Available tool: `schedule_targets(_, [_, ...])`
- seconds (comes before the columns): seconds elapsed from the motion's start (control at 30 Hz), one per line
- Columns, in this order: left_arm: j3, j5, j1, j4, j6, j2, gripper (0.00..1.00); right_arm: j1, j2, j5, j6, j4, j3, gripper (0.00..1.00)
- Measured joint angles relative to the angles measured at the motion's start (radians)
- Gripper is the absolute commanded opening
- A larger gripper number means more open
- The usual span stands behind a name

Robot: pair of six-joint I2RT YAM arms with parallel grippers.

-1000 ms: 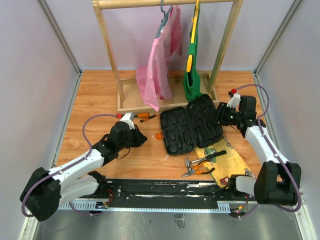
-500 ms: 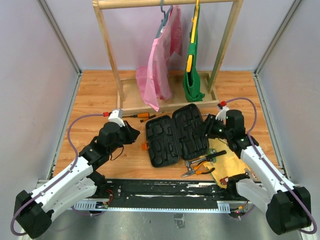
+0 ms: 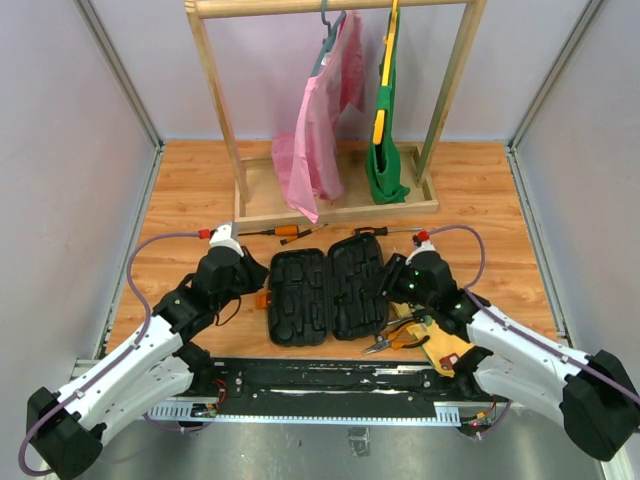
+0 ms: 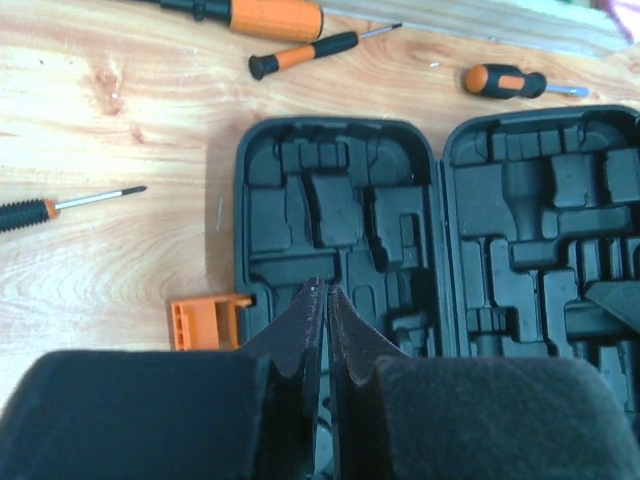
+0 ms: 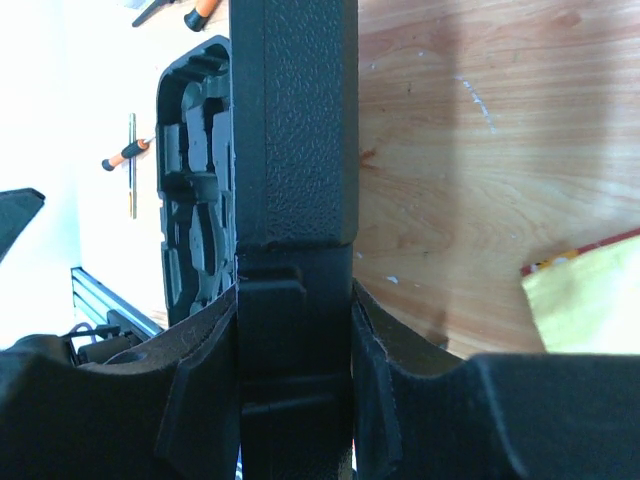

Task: Sort the tools into containers
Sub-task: Open the storage box at the center of the board.

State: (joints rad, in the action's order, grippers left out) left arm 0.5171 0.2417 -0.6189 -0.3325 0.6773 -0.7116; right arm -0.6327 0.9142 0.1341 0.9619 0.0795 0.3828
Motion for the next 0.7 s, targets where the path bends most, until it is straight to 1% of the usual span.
schedule_targets(0.03, [-0.006, -0.001, 0.0, -0.003, 0.003, 0.0, 0.09, -0.026, 0.016, -0.037, 0.019, 0.018, 0.0, 0.21])
schedule_targets(0.13, [-0.025, -0.012, 0.0, -0.009, 0.008, 0.0, 0.09, -0.089, 0.072, -0.105, 0.06, 0.07, 0.0, 0.3])
schedule_targets(0.17, [-0.031, -0.018, 0.0, -0.01, 0.008, 0.0, 0.09, -0.108, 0.098, -0.126, 0.069, 0.088, 0.0, 0.35])
schedule_targets(0.2, [-0.035, -0.023, 0.0, -0.01, 0.008, 0.0, 0.09, -0.119, 0.12, -0.14, 0.076, 0.101, 0.0, 0.44])
schedule_targets(0.27, [-0.039, -0.039, 0.0, -0.008, 0.007, -0.008, 0.09, -0.13, 0.15, -0.155, 0.085, 0.131, 0.003, 0.52])
schedule_targets(0.33, [-0.039, -0.05, 0.0, -0.002, 0.002, -0.021, 0.1, -0.132, 0.153, -0.169, 0.08, 0.132, 0.008, 0.65])
schedule_targets(0.4, [-0.038, -0.064, 0.0, 0.007, -0.008, -0.044, 0.11, -0.131, 0.139, -0.191, 0.055, 0.109, 0.021, 0.74])
schedule_targets(0.53, [-0.038, -0.091, 0.0, 0.038, -0.031, -0.096, 0.11, -0.131, 0.062, -0.259, -0.038, -0.01, 0.074, 0.79])
schedule_targets(0.7, [-0.038, -0.132, 0.0, 0.085, -0.053, -0.171, 0.11, -0.126, -0.098, -0.379, -0.166, -0.174, 0.115, 0.82])
